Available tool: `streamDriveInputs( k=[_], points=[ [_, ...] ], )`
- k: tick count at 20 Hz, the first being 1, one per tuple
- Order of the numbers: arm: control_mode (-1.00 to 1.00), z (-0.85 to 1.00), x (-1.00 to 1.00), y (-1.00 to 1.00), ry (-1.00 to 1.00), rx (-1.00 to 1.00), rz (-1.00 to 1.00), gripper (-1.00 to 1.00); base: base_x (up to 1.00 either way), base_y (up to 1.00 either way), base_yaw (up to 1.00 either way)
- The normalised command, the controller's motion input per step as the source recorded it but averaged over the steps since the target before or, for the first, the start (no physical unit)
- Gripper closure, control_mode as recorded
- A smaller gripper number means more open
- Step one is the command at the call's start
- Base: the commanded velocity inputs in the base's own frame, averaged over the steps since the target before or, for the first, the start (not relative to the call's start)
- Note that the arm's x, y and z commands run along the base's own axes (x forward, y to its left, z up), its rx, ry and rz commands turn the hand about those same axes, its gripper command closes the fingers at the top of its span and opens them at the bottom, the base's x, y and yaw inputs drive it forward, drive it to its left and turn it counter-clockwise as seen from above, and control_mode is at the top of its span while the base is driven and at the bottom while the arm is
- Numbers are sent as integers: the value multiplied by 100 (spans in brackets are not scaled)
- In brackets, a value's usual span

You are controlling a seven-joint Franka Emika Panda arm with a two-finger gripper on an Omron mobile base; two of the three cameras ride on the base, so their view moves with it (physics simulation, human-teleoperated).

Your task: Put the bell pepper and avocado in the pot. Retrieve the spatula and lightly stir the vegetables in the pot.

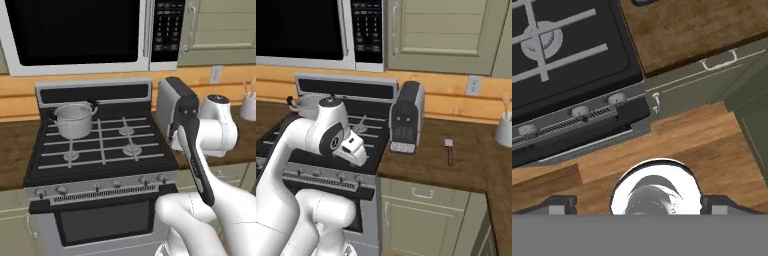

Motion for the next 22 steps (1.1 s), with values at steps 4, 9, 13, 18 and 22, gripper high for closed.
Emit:
streamDriveInputs(
  k=[4, 9, 13, 18, 22],
  points=[
    [100, 0, 0, 0, 0, 0, 0, -100, 62, -100, 6],
    [-100, 0, 17, -16, 0, 1, 0, -100, 79, -68, 0],
    [-100, -20, 21, -92, 0, 2, 1, -100, 0, 0, 0],
    [-100, -41, 20, -97, -5, 3, 17, -100, 0, 0, 0],
    [-100, -61, 64, -66, 0, 0, 28, -100, 0, 0, 0]
  ],
)
